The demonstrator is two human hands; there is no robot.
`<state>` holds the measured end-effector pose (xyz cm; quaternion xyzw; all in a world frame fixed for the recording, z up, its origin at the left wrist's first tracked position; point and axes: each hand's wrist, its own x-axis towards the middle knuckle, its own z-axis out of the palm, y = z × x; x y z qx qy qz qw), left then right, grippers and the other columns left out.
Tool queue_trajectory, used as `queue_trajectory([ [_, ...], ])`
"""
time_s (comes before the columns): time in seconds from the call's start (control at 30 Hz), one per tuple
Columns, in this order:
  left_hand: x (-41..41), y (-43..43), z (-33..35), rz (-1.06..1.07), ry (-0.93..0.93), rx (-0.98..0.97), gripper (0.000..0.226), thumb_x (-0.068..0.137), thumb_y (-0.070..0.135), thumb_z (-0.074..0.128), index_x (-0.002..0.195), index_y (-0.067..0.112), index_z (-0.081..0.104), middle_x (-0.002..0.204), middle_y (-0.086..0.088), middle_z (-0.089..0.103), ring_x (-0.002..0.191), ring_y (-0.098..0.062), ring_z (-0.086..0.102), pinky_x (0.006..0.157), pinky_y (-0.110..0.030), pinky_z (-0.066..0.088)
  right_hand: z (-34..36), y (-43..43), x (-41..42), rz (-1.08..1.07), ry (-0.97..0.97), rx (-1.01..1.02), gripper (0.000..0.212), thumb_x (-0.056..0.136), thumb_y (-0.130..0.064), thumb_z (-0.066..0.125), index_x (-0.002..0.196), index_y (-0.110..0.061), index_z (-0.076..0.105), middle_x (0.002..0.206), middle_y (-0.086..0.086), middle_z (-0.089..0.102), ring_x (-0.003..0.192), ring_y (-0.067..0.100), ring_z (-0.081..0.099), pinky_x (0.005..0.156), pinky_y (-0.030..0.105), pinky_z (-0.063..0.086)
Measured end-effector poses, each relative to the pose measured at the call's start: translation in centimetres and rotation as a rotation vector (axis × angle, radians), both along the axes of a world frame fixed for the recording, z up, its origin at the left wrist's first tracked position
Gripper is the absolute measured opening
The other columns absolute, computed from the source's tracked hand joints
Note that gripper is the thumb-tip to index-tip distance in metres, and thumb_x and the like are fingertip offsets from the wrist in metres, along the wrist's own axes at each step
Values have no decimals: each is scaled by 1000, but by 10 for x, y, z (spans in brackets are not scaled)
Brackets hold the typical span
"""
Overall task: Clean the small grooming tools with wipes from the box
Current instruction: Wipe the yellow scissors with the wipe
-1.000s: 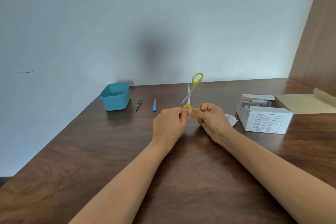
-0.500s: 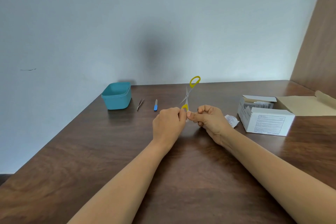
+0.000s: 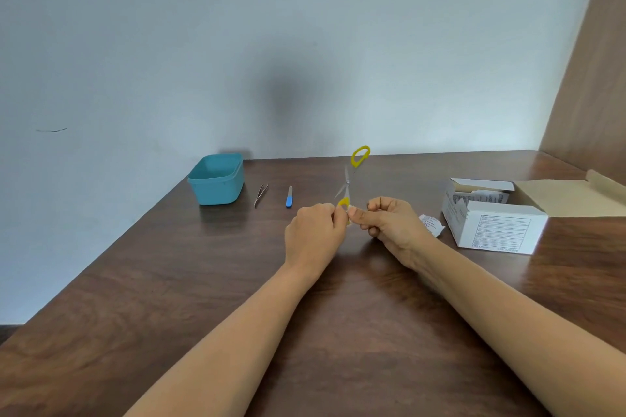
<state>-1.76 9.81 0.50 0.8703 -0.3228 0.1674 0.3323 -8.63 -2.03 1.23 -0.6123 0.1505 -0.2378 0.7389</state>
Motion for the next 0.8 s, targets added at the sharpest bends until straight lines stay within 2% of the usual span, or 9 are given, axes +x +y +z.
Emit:
queue_trajectory([
  [0.1, 2, -3, -2, -101, 33, 30, 45, 95, 36, 38, 68, 7, 59, 73, -7, 66, 75, -31, 59, 62, -39, 49, 0, -3, -1, -38, -47, 101, 36, 75, -3, 76, 64, -15, 44, 47, -2, 51, 44, 5, 47, 44, 15, 35],
  [0.2, -2, -5, -5, -132, 7, 81, 45, 96, 37, 37, 69, 9, 60, 75, -5, 68, 75, -28, 60, 63, -38, 49, 0, -6, -1, -59, -100, 183, 36, 77, -5, 74, 61, -14, 43, 46, -2, 49, 43, 4, 46, 42, 13, 36],
  [0.37, 1, -3, -4, -71, 82, 49, 44, 96, 38, 36, 74, 10, 63, 81, -6, 67, 84, -32, 59, 68, -37, 47, -3, -2, 1, -13, -34, 27, 37, 74, -5, 77, 62, -15, 44, 50, 0, 50, 47, 6, 47, 44, 15, 34],
  [0.47, 3, -1, -3, -64, 125, 14, 43, 95, 34, 38, 73, 5, 63, 78, -9, 66, 81, -33, 58, 67, -38, 47, -3, -1, 0, 10, 0, -65, 36, 72, -4, 79, 65, -16, 45, 55, 1, 51, 46, 5, 48, 46, 15, 35],
  [0.63, 1, -2, 0, -164, 139, -26, 50, 83, 41, 30, 64, 4, 57, 67, -12, 65, 71, -33, 58, 66, -46, 50, -2, -3, 0, -32, -59, 45, 37, 73, -3, 77, 65, -16, 44, 46, -4, 51, 44, 6, 46, 47, 19, 31],
  [0.73, -3, -3, -2, -180, 99, 23, 50, 92, 41, 35, 67, 6, 59, 68, -8, 66, 71, -29, 59, 65, -44, 51, -2, -6, 0, -70, -112, 147, 37, 76, -3, 74, 63, -15, 42, 43, -4, 48, 44, 6, 44, 44, 17, 31],
  [0.8, -3, -3, -3, -144, 74, 42, 46, 96, 39, 37, 69, 8, 60, 71, -6, 66, 74, -28, 59, 65, -40, 50, -2, -7, 0, -57, -99, 129, 37, 76, -3, 75, 64, -15, 43, 45, -3, 48, 44, 6, 45, 44, 17, 32],
])
